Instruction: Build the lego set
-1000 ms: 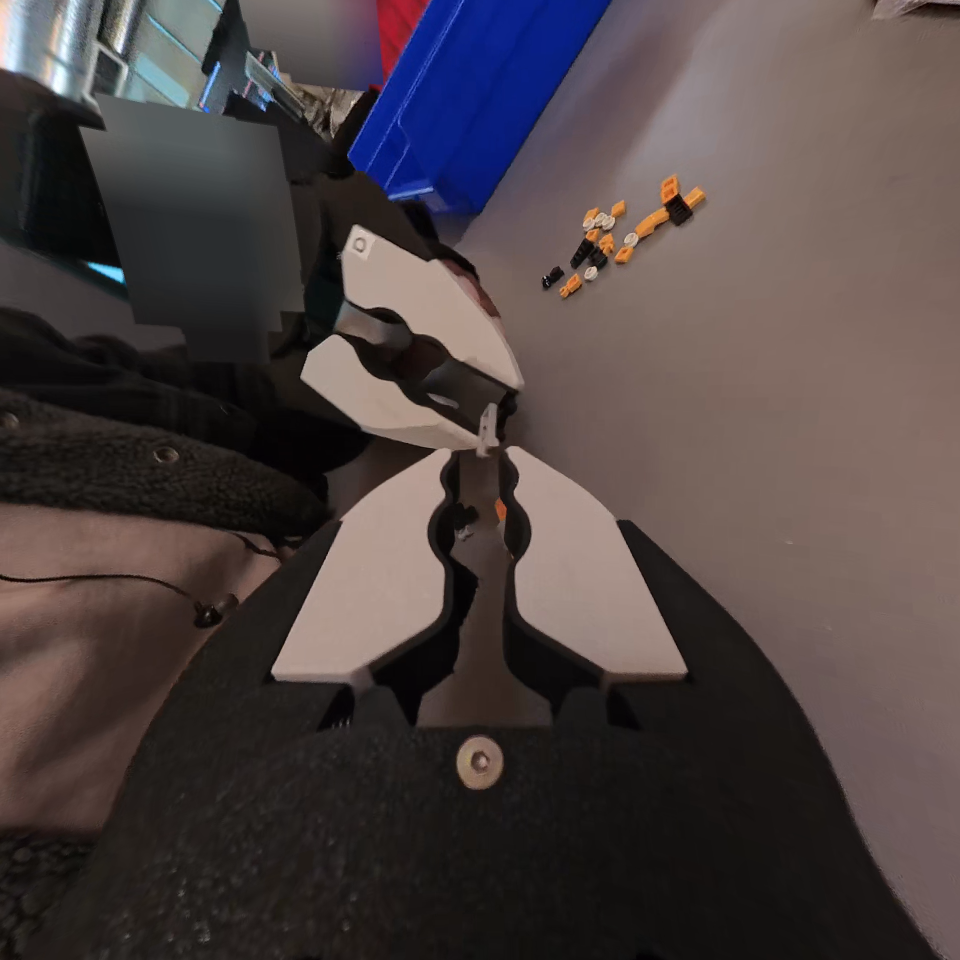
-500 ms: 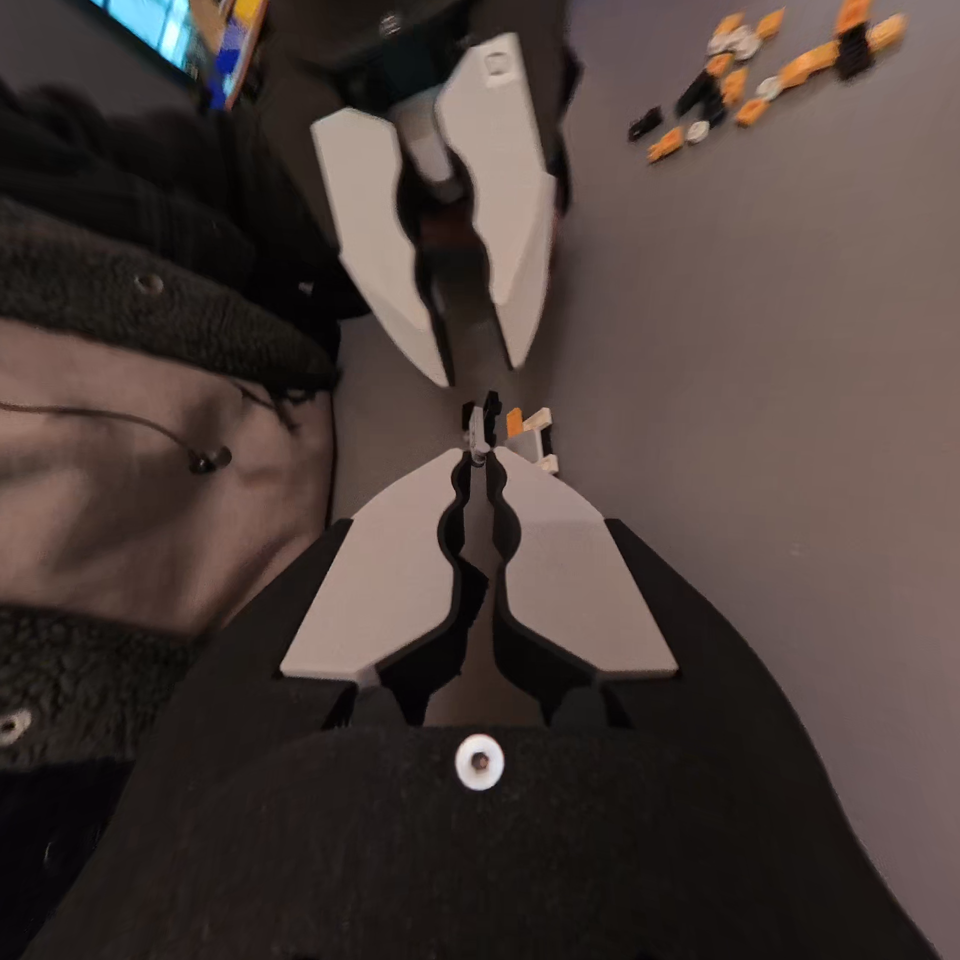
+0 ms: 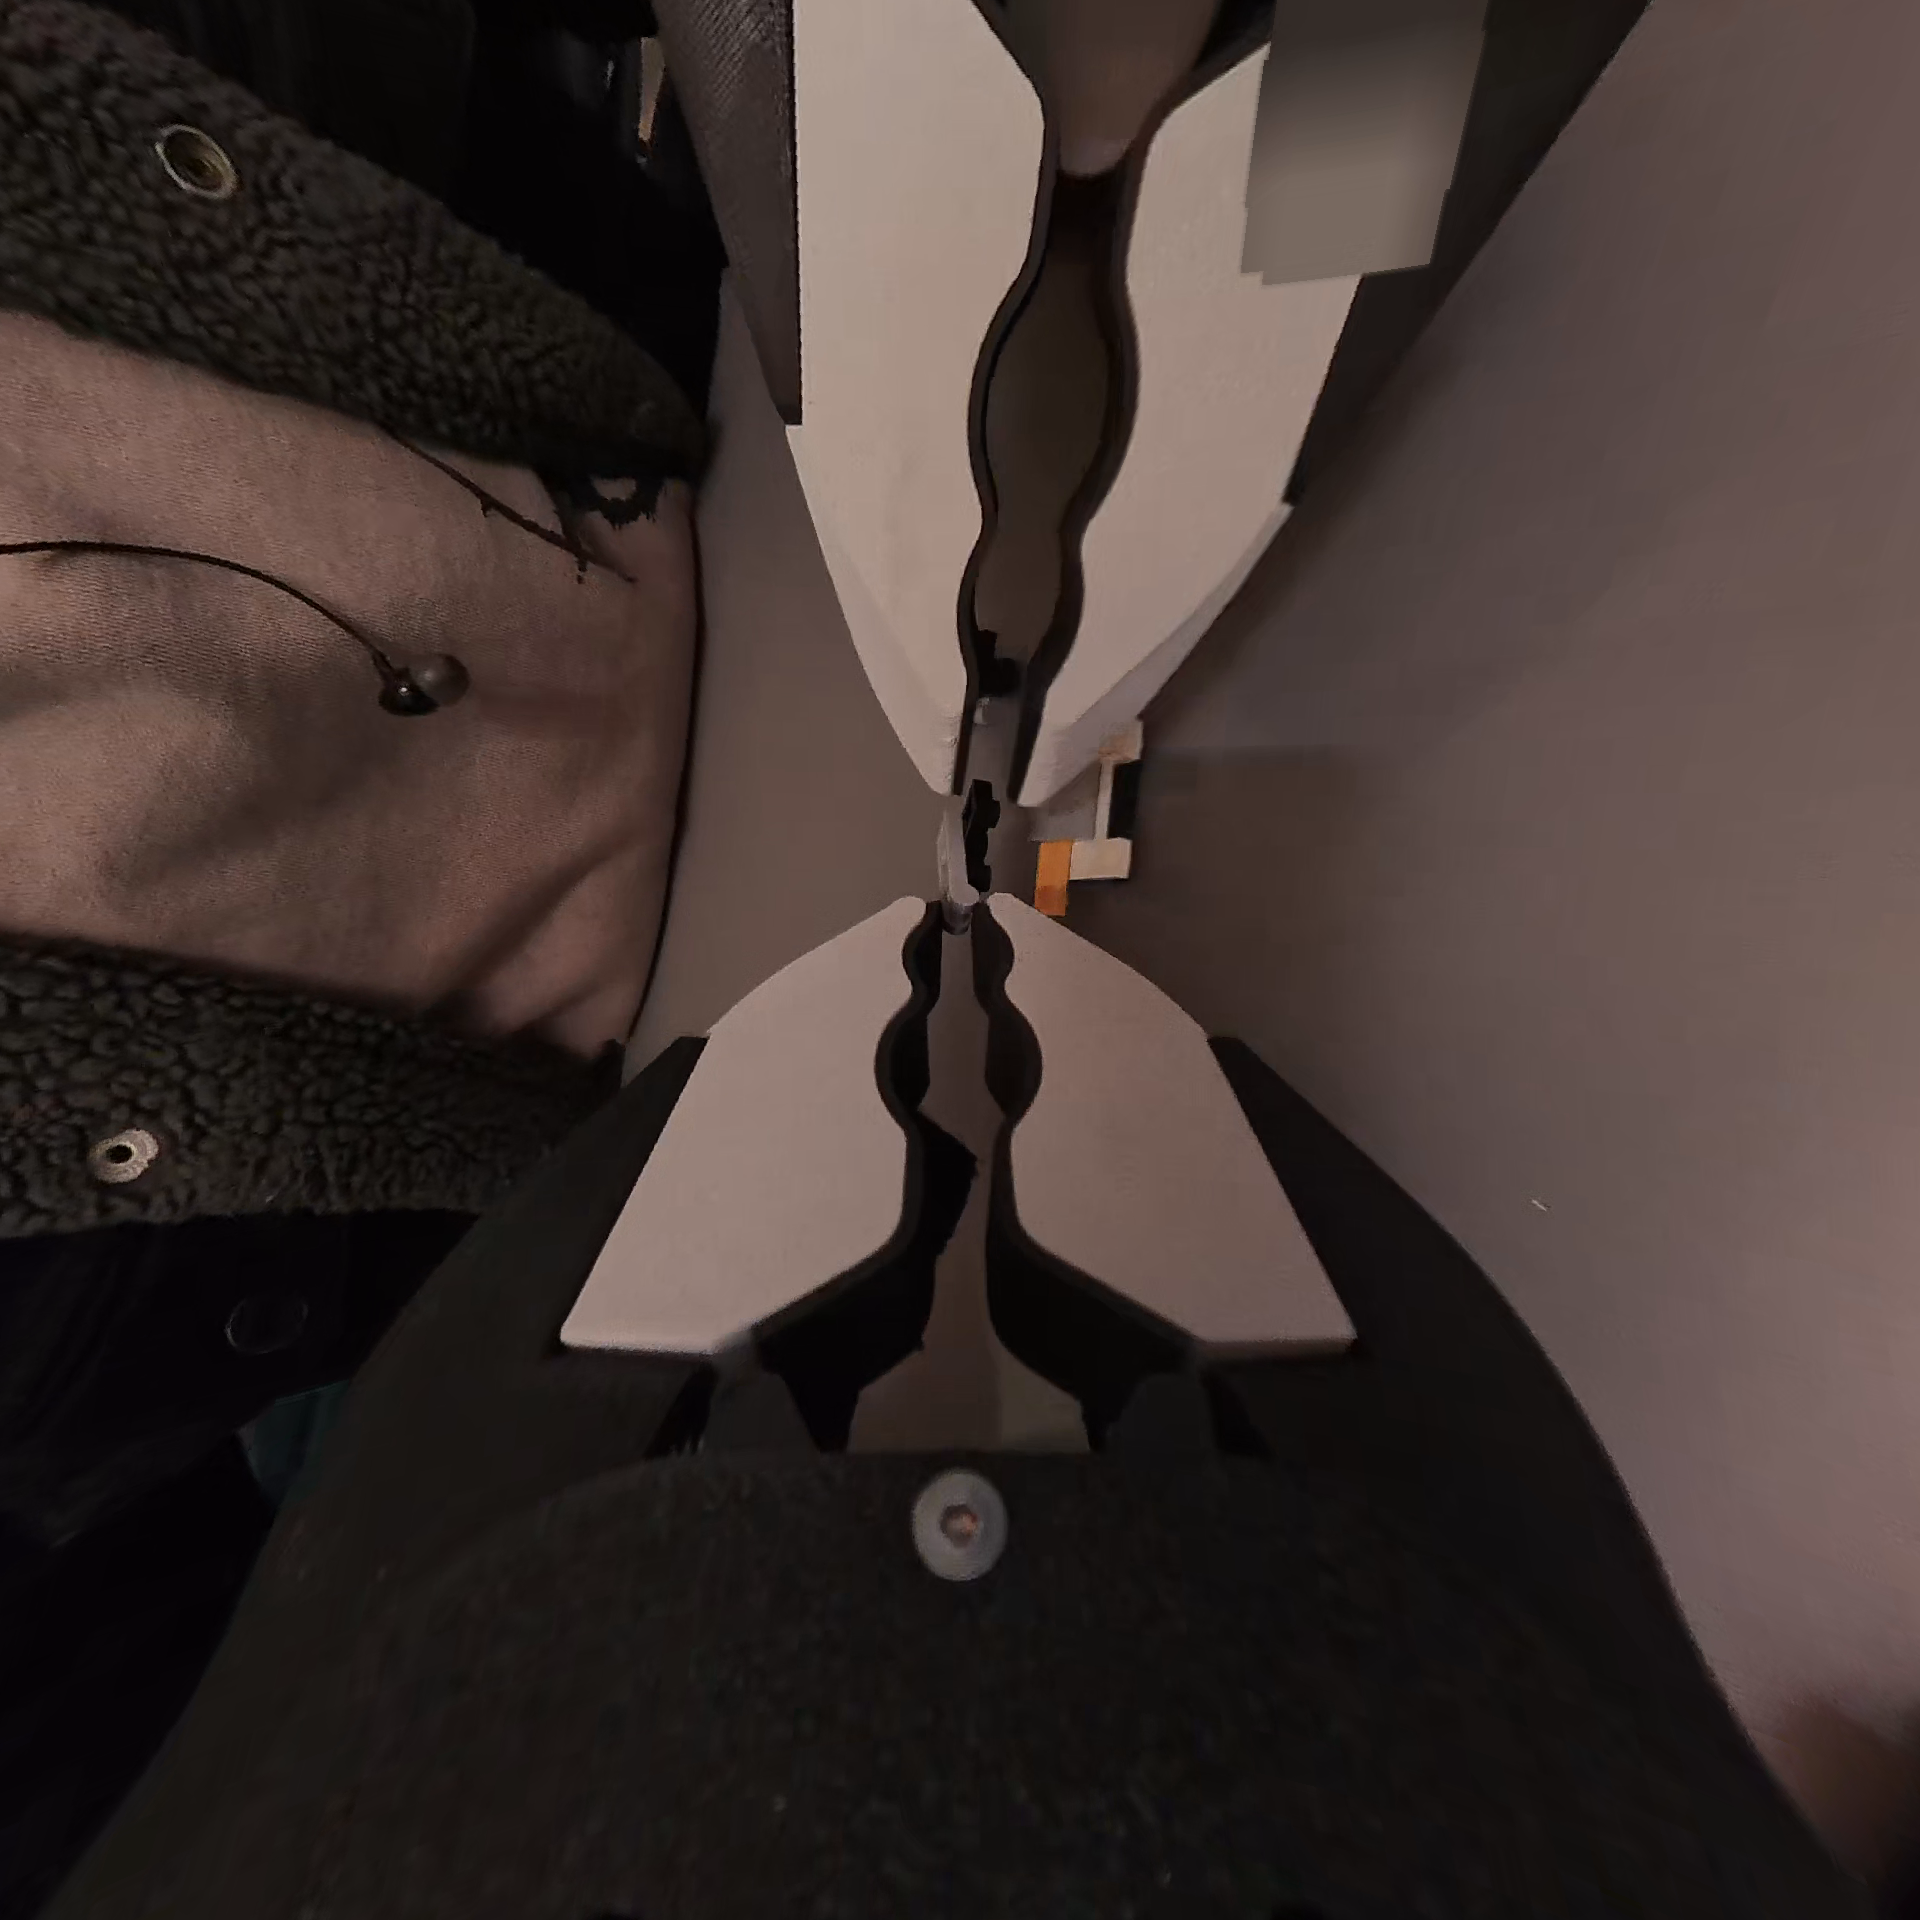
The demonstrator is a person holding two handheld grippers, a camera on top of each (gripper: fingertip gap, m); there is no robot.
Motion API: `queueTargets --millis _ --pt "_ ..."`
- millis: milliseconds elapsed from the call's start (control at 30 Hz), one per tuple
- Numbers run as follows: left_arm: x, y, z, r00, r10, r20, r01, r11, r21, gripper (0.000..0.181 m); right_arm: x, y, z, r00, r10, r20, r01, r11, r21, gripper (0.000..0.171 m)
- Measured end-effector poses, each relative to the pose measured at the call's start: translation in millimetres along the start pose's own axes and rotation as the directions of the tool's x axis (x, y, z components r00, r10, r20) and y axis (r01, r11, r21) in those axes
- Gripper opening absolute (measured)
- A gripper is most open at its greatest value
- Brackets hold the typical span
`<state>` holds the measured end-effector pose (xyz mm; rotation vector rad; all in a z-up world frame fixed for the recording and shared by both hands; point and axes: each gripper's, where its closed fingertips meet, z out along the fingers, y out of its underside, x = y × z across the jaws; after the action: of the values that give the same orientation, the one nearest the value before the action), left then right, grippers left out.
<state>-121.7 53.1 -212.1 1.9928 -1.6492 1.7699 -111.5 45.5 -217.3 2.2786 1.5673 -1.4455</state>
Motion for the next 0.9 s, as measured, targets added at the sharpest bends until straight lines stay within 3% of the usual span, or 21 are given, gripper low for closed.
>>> queueTargets --millis 367,567,700,800,900 --pt "-4.8 -10.3 -7.2 0.997 -0.073 -0.040 0.077 0.991 0.110 0.004 4.1 -13.4 -8.4 0.999 0.038 0.018 -0.041 0.983 0.180 0.005" --pt "-6.2 -21.9 -14.9 0.980 -0.162 -0.114 0.183 0.962 0.202 0.004 6.0 -22.3 -22.3 0.997 0.079 0.006 -0.076 0.928 0.364 0.006" --pt "-6.5 -16.2 -11.4 0.983 -0.155 -0.100 0.168 0.975 0.148 0.004 5.7 -21.0 -23.6 0.996 0.083 -0.032 -0.061 0.905 0.422 0.010" --pt "-5.4 -10.6 -5.0 0.993 -0.101 -0.058 0.102 0.995 0.021 0.004 5.7 -16.1 -17.4 0.995 0.081 -0.058 -0.053 0.925 0.377 0.014" --pt "-5.7 -15.2 -4.3 0.999 -0.045 -0.014 0.044 0.997 -0.068 0.004 4.7 -14.6 -12.8 0.993 0.079 -0.088 -0.044 0.937 0.348 0.005"
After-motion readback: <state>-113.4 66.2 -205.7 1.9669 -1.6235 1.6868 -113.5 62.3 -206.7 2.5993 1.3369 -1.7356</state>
